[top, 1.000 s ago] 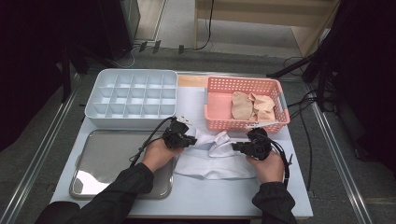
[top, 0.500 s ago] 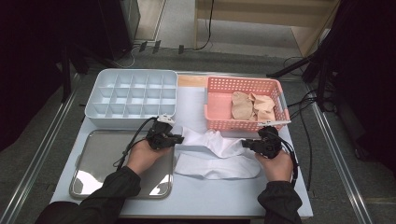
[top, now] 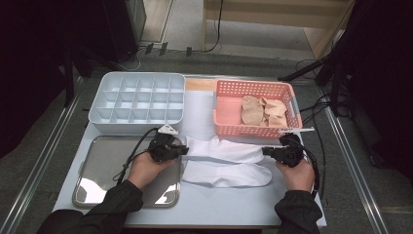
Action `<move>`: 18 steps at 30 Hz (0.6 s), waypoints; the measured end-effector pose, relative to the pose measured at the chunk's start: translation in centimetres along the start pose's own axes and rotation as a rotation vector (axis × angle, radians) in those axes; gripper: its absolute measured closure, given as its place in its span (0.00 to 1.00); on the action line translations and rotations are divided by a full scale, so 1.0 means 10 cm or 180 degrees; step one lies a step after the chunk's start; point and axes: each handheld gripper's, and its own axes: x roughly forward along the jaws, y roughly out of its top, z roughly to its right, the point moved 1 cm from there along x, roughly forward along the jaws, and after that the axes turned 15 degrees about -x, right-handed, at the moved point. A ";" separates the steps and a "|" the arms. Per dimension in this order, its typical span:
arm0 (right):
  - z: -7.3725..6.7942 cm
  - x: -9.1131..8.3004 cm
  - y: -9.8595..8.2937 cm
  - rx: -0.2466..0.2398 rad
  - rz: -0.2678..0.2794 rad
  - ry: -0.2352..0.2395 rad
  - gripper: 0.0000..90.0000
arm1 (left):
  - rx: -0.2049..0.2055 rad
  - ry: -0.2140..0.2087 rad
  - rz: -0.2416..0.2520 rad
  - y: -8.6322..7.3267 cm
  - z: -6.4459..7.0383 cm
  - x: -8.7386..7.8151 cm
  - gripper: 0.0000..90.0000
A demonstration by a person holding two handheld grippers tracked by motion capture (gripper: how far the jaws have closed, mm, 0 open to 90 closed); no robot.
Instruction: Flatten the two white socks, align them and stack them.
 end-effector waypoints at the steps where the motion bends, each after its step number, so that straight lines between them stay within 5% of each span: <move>1: 0.00 0.00 -0.01 0.0010 -0.0001 -0.0011 0.98 | 0.0006 0.0001 -0.0002 -0.01 0.01 0.00 0.96; 12: 0.03 -0.02 -0.10 0.0083 -0.0021 -0.0092 0.99 | 0.0040 -0.0049 -0.0026 -0.02 0.03 0.07 0.94; 18: 0.00 -0.02 -0.10 0.0078 0.0034 -0.0138 0.84 | 0.0010 -0.0064 -0.0044 0.01 0.03 0.02 0.81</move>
